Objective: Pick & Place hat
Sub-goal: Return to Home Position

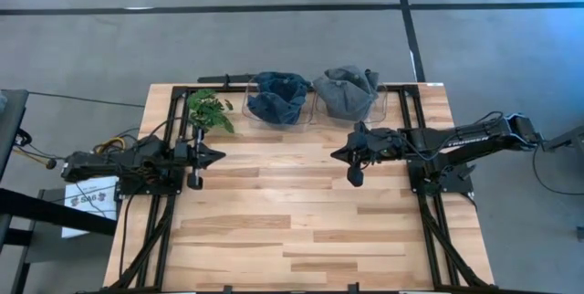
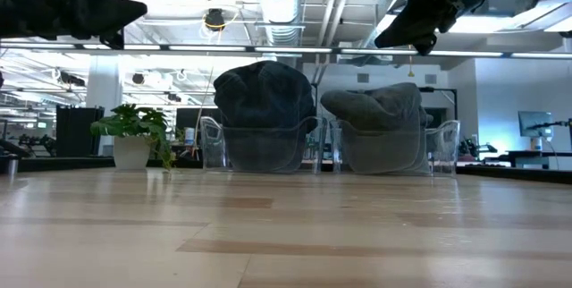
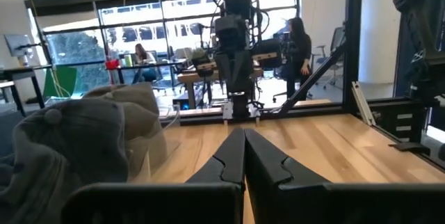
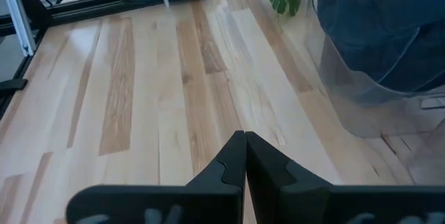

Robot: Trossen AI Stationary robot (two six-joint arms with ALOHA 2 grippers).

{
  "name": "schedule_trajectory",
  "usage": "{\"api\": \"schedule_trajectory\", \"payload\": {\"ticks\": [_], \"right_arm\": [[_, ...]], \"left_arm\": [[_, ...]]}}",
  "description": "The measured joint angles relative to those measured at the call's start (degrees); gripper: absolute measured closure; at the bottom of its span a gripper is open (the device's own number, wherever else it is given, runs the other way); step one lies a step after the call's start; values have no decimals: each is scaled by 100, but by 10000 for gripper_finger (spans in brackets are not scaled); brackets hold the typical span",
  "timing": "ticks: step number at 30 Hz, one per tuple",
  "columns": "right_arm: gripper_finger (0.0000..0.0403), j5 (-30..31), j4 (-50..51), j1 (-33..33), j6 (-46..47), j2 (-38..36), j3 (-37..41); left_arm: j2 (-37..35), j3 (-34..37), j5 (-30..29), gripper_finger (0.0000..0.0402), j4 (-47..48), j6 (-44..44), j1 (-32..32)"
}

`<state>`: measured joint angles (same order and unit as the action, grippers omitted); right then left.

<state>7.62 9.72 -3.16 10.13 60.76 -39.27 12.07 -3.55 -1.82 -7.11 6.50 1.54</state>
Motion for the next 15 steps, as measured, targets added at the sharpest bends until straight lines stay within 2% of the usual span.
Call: {"api": "schedule_trajectory", "payload": {"ticks": [4,8,10,15], "right_arm": [[402,0,1,0,0,-1,0],[402,0,2,0,0,-1,0],[402,-1,4,0,-1,-1,0],[402,-4,6,0,-2,-1,0]], "left_arm": [[-197,2,-21,401,215,0,0],[-378,315,50,401,-33,-137,0],[-395,304,26,401,243,-269,0],[-380,306,143,401,203,-203,-2]]}}
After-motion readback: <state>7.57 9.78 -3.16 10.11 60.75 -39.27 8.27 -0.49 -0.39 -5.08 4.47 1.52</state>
